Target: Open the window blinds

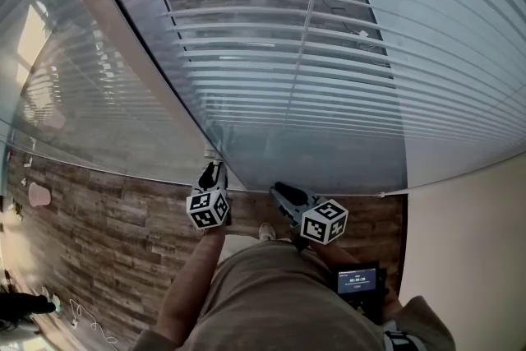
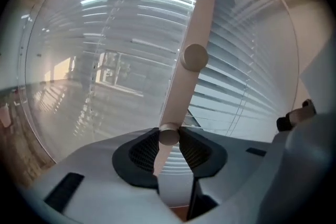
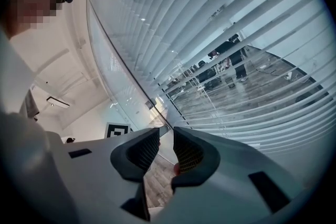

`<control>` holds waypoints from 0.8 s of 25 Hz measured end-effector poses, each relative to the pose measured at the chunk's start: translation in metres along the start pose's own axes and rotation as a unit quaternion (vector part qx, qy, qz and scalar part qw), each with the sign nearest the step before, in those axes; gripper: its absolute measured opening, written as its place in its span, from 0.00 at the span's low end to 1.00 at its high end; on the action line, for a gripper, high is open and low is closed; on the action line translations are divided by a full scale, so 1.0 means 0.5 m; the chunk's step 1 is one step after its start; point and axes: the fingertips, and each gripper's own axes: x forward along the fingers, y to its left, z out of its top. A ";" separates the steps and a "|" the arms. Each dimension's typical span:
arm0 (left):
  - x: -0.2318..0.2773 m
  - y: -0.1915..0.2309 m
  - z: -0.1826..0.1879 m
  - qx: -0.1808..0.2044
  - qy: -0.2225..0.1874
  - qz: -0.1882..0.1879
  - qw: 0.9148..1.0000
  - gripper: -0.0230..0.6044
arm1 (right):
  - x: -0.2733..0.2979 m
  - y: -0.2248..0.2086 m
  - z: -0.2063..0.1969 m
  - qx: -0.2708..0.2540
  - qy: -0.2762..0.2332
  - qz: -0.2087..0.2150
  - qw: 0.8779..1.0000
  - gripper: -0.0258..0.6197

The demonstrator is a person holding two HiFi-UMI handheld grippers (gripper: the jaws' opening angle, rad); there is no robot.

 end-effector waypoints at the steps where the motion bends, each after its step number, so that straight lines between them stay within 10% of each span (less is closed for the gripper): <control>1: 0.001 0.001 0.004 0.012 0.000 0.002 1.000 0.25 | 0.003 0.001 0.004 0.000 0.001 0.000 1.000 0.18; 20: 0.006 -0.006 -0.008 0.240 0.003 0.062 0.969 0.25 | -0.007 -0.007 0.005 0.001 -0.001 -0.004 1.000 0.18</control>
